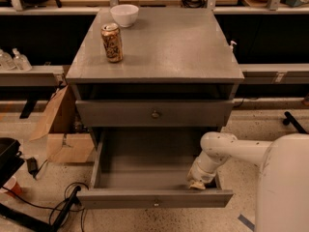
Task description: Open middle drawer
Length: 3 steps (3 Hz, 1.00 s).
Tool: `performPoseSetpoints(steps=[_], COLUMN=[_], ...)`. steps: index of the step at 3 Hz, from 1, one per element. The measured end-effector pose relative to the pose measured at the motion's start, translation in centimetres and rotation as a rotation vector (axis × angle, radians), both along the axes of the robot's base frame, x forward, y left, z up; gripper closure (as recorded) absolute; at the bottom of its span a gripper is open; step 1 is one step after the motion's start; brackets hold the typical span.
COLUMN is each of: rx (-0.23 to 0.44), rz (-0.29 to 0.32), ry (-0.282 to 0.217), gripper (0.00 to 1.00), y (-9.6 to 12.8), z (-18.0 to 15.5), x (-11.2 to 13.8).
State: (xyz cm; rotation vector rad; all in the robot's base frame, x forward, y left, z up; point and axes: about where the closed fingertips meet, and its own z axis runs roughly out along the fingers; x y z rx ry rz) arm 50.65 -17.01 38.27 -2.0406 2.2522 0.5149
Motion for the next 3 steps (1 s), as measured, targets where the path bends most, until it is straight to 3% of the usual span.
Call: performPoseSetpoints(steps=[1, 2, 3], rx=[0.000, 0.000, 0.000], rz=[0.000, 0.000, 0.000], ry=[0.000, 0.000, 0.000], gripper=[0.00, 0.00, 0.19], y=[-0.01, -0.01, -0.01], z=[0.00, 0.00, -0.01], x=[1.02, 1.09, 1.11])
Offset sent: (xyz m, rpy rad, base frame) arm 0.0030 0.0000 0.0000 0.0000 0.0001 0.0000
